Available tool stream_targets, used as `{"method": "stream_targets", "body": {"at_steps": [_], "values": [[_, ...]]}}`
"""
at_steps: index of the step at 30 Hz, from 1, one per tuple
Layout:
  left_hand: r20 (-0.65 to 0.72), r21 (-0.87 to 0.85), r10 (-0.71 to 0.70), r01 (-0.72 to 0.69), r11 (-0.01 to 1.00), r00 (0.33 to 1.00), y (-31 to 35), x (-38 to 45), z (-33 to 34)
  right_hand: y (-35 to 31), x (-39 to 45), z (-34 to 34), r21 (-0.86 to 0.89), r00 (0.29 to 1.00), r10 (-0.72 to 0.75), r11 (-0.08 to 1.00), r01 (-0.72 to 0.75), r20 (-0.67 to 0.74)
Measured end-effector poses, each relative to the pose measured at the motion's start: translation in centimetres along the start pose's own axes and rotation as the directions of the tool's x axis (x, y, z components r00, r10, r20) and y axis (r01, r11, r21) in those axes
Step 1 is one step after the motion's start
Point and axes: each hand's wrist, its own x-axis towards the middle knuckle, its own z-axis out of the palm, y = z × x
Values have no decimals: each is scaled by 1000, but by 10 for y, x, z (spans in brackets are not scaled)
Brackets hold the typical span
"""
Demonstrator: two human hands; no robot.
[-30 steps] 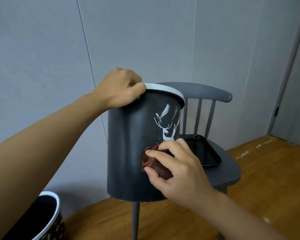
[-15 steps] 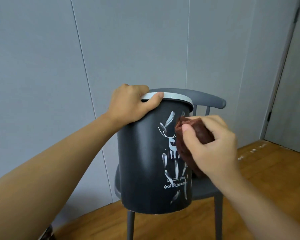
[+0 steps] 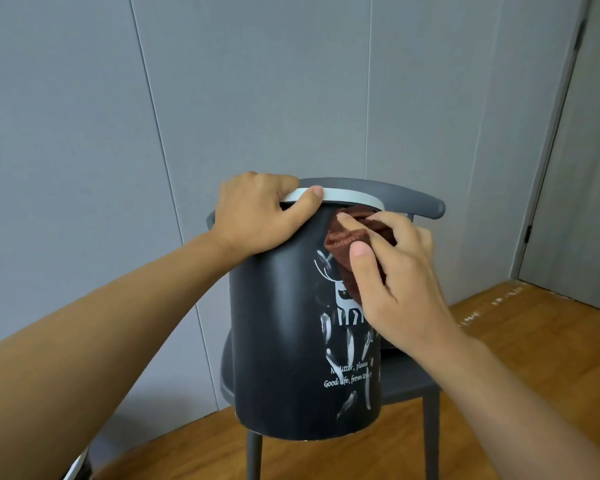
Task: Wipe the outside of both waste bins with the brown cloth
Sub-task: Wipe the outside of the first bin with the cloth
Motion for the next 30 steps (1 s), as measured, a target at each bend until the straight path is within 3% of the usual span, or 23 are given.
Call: {"method": "stream_targets", "body": {"at_steps": [4,15,19,22,28,30], "values": [[-17,6,-15,15,1000,1000,6,-1,2,-4,-6,3,36,998,54,998,-55,24],[-44,21,-9,10,1000,999,12,-3,2,-12,-2,10,144,980,149,981,-129,-135],[-30,55,-41,42,998,999,7,-1,2,-9,-15,7,-56,997,-70,996,68,-34],[-25,59,-60,61,996,998,2,-3,1,-8,-25,1,-113,978,-202,972,207,49],[-32,80,-45,48,996,998,4,-4,-1,-2,15,6,-34,981,-10,999,4,-192],[-42,61,-38,40,997,998,4,-5,-1,-7,5,11,-61,978,-34,998,21,-207]]}}
